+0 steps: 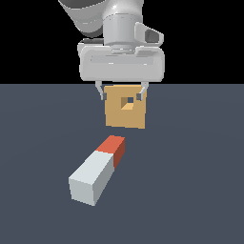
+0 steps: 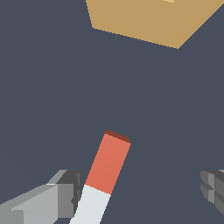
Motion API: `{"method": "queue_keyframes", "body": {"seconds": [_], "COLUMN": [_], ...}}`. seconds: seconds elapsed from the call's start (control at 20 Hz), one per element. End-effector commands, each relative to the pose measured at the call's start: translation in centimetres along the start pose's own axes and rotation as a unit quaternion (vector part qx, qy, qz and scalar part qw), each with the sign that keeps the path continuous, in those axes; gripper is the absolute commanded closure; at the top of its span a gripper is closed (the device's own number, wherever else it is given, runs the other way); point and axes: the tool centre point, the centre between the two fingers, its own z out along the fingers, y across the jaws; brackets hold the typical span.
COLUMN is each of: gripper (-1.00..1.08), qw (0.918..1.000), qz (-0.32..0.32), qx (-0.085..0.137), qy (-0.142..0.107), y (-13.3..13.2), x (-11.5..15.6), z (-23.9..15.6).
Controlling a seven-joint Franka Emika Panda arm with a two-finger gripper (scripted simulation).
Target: Insert the peg into the horizontal hole in a box.
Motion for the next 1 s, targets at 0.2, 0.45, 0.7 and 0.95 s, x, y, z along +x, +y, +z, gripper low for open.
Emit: {"method": "queue_keyframes", "body": {"seconds": [0.2, 0.45, 0.7, 0.95], "gripper": [-0.92, -0.92, -0.92, -0.92], "qw": [1.0, 0.9992, 0.9954, 0.9887], "qz": [0.008, 0.04, 0.096, 0.149], "qx": [0.0, -0.002, -0.005, -0.007], "qy": [0.0, -0.001, -0.001, -0.002], "y": [-0.2, -0.9, -2.6, -4.6], "x": [-0.6, -2.9, -6.9, -10.4], "z": [0.4, 1.9, 4.5, 7.0]}}
